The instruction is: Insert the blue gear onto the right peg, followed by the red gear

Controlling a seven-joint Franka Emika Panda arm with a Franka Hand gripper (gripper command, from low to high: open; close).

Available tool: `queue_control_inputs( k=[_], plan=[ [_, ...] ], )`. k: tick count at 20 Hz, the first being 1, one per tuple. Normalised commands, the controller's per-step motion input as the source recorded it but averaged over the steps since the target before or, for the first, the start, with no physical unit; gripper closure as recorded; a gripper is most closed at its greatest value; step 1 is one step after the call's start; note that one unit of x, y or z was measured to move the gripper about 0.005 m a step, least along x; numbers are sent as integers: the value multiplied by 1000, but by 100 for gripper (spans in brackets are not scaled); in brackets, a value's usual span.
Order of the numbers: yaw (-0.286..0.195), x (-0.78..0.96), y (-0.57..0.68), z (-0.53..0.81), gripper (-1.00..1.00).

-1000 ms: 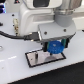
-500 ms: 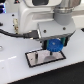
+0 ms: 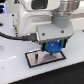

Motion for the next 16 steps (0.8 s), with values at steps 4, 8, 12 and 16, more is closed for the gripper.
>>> queue_control_inputs(
  k=[4, 8, 12, 16],
  plan=[
    [0, -4, -254, 284, 100],
    [0, 275, -78, -20, 100],
    [0, 323, -50, -28, 100],
    [0, 318, -12, -153, 100]
  ],
)
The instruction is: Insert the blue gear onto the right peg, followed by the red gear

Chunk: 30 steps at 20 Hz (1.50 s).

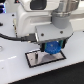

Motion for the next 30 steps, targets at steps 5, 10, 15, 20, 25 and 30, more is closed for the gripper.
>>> queue_control_inputs(
  k=[5, 10, 15, 20, 25, 30],
  plan=[
    [0, 308, 15, -91, 100],
    [0, 192, 31, -117, 100],
    [0, 113, 3, -184, 100],
    [0, 21, 59, -16, -100],
    [0, -5, 81, 92, -100],
    [0, -151, 131, 437, -100]
  ],
)
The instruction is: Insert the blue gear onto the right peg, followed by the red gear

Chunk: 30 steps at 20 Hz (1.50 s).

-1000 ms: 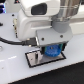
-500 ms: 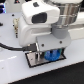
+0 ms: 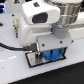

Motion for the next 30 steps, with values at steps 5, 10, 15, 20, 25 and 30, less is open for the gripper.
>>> queue_control_inputs(
  k=[5, 10, 15, 20, 25, 30],
  plan=[
    [0, -364, 132, 360, -100],
    [0, -542, 247, 178, -100],
    [0, -752, 125, 73, -100],
    [0, -773, 147, 0, -100],
    [0, -658, 336, -21, -100],
    [0, -540, 409, -32, -100]
  ],
)
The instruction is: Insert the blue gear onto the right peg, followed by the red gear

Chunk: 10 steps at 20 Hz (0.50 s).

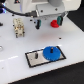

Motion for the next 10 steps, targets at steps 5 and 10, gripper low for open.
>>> queue_control_inputs(
  k=[5, 10],
  plan=[
    [0, -433, 474, -41, -100],
    [0, -373, 489, -58, -100]
  ],
)
